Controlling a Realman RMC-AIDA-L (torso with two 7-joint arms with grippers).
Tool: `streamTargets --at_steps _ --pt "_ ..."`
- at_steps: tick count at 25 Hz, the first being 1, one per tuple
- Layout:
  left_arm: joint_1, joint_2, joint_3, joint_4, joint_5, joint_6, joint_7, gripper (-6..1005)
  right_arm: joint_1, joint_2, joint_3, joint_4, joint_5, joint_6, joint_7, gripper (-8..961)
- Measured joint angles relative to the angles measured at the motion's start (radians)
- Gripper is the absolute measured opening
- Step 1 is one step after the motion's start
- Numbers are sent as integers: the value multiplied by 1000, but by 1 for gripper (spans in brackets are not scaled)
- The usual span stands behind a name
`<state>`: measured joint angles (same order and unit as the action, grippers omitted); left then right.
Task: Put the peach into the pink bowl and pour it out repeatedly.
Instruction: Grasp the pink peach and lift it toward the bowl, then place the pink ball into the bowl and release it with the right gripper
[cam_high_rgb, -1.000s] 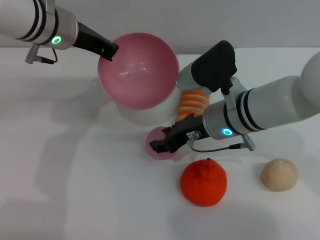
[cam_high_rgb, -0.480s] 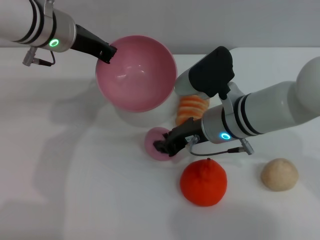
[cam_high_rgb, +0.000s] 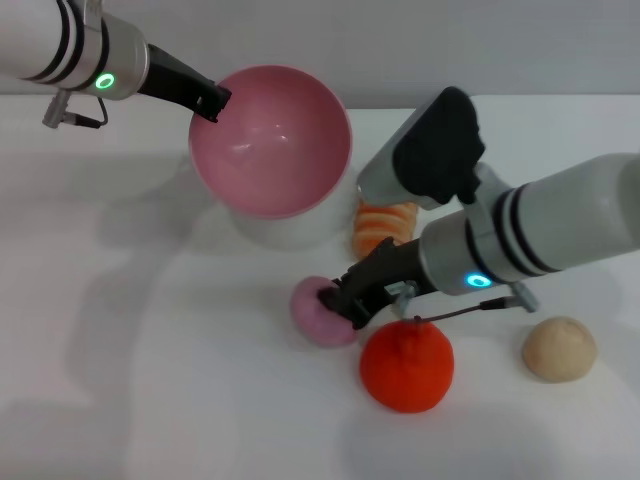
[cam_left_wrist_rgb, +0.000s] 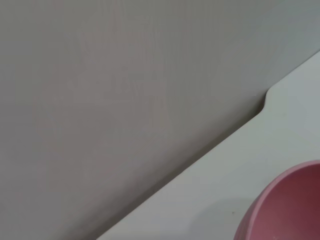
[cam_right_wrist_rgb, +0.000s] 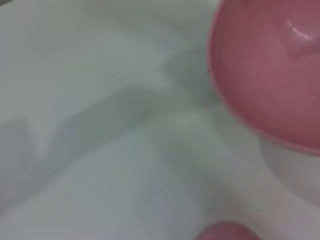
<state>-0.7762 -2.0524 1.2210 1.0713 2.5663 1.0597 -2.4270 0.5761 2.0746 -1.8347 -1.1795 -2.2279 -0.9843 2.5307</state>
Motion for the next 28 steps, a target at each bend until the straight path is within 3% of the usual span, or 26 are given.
streamTargets --at_steps 6,17,28 --pt "-5 1 -15 -2 4 -8 -4 45 -88 7 84 -263 -78 -216 -12 33" --pt "-2 -8 37 -6 -40 20 -13 45 -75 6 249 -572 -152 -388 -46 32" --pt "-2 -11 178 56 -184 57 -14 44 -64 3 325 -575 -158 -362 -95 33"
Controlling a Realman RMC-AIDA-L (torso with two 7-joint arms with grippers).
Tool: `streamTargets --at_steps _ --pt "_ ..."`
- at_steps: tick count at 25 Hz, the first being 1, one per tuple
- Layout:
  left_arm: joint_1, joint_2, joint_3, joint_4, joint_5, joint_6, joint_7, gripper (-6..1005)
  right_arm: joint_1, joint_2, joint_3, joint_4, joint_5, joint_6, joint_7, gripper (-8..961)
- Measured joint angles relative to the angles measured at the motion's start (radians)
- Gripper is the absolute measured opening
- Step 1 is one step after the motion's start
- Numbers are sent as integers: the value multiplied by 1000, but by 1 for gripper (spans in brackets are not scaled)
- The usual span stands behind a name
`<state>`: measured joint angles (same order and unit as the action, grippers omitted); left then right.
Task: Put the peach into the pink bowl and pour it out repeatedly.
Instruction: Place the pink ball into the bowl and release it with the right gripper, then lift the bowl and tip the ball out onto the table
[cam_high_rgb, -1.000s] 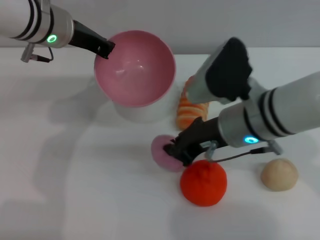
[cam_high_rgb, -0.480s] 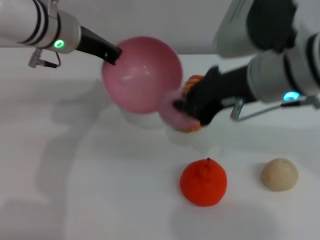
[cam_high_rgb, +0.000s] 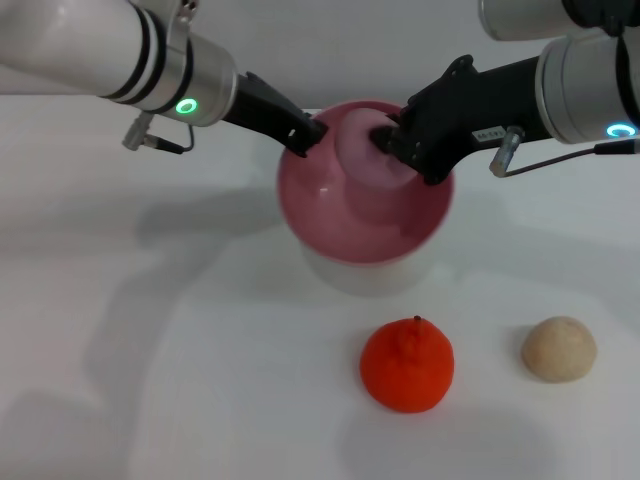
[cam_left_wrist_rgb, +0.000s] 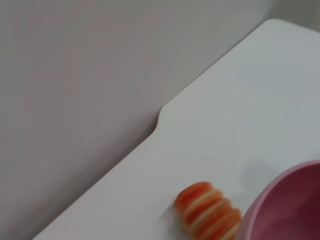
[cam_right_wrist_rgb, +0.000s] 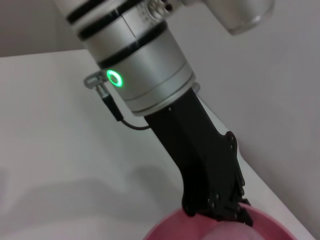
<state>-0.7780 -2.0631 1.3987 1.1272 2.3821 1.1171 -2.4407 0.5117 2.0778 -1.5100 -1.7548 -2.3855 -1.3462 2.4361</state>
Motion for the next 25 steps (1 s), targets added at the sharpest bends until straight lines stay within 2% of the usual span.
streamTargets --at_steps 5,11,16,22,25 --pt "-10 -2 15 3 -19 -1 0 44 -5 0 1 10 -7 8 -9 33" --pt "-15 -2 11 -4 -19 -13 0 45 -18 2 3 16 -18 16 -16 94" --pt "-16 -2 10 -9 -18 -23 0 46 -27 4 11 5 -18 26 -16 315" --pt "-19 2 8 -58 -4 -70 11 46 -35 4 30 -31 -14 29 -34 388" --pt "-18 4 8 -69 -2 -91 22 45 -43 5 53 -47 -12 77 -52 425"
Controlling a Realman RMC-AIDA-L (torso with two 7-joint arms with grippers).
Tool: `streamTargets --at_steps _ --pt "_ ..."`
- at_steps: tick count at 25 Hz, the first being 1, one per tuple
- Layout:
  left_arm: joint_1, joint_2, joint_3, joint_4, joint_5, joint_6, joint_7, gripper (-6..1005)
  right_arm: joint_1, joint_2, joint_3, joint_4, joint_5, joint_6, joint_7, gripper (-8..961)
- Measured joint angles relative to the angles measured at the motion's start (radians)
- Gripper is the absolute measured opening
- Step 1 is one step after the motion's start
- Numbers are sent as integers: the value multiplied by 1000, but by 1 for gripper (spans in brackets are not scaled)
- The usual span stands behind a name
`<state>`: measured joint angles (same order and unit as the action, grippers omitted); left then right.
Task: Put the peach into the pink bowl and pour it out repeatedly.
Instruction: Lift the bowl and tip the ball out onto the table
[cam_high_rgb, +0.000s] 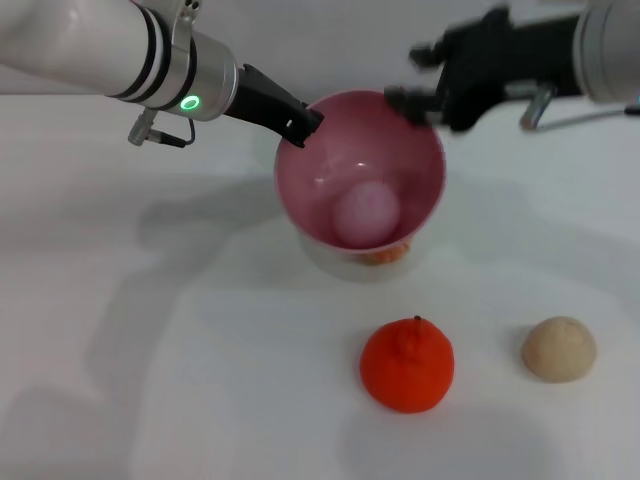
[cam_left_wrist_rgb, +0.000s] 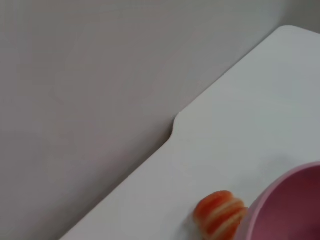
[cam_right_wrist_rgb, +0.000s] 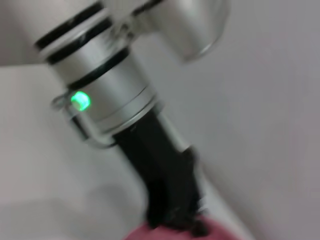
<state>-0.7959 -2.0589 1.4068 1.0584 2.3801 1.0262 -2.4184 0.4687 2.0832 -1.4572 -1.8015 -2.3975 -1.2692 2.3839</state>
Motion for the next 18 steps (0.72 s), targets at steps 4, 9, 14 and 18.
streamTargets --at_steps 4,9,14,18 --pt "6 -2 19 0 1 -17 16 45 -38 5 20 48 2 243 -79 449" --pt "9 -6 53 -3 -3 -36 22 45 -81 7 19 141 13 537 -114 447" --pt "17 -7 64 -3 -10 -50 17 45 -130 8 5 245 79 852 -124 446" --pt "19 -7 65 -3 -11 -53 13 45 -169 8 -30 318 171 1112 -139 446"
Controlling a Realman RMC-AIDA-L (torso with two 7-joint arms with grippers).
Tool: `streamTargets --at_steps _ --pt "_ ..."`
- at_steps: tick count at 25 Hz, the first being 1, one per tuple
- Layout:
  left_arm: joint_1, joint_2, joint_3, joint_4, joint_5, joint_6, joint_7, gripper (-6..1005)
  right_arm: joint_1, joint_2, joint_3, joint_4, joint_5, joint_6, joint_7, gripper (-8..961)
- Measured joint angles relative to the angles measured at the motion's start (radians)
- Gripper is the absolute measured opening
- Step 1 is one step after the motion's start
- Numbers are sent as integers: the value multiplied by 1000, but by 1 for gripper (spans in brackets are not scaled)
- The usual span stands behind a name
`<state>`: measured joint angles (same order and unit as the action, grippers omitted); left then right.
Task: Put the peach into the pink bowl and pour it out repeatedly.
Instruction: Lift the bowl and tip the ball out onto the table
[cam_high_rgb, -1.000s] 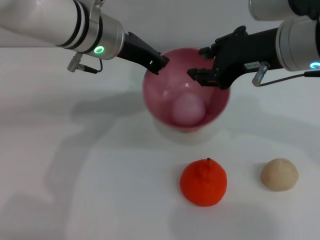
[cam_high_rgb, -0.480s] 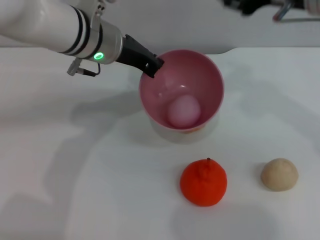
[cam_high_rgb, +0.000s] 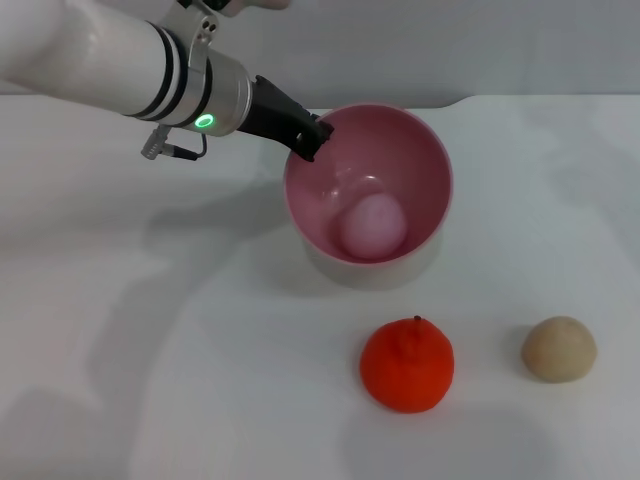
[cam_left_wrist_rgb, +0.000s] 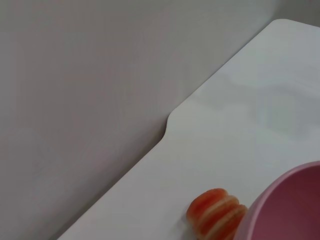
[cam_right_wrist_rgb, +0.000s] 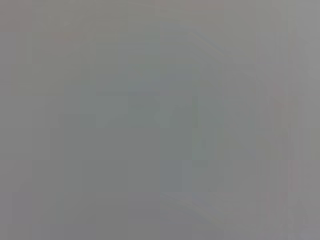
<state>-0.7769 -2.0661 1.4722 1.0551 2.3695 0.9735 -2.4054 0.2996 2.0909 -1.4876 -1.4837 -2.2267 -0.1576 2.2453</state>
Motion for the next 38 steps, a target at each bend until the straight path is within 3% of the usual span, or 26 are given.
streamTargets --at_steps 6,15,21,31,32,33,35,38 --pt "2 -2 6 -6 -2 -13 -6 45 -34 -2 -84 88 43 331 101 445" --pt "2 -3 8 -21 -19 -29 -8 45 -61 -11 -108 247 -302 620 661 446" --pt "0 -3 15 -25 -31 -36 -8 45 -64 -18 -193 411 -430 984 712 446" --pt "-16 -3 64 -14 -61 -91 7 44 -62 -21 -185 539 -456 1031 712 445" --pt "-16 -4 148 24 -80 -170 7 44 -73 -21 -171 558 -454 1044 712 445" --pt "-16 -4 148 24 -80 -170 7 44 -73 -21 -171 558 -454 1044 712 445" --pt "11 -4 273 85 -90 -293 9 44 -86 -19 -147 575 -453 1052 712 445" --pt "44 -5 358 121 -91 -414 23 44 -107 -19 -124 592 -453 1052 711 445"
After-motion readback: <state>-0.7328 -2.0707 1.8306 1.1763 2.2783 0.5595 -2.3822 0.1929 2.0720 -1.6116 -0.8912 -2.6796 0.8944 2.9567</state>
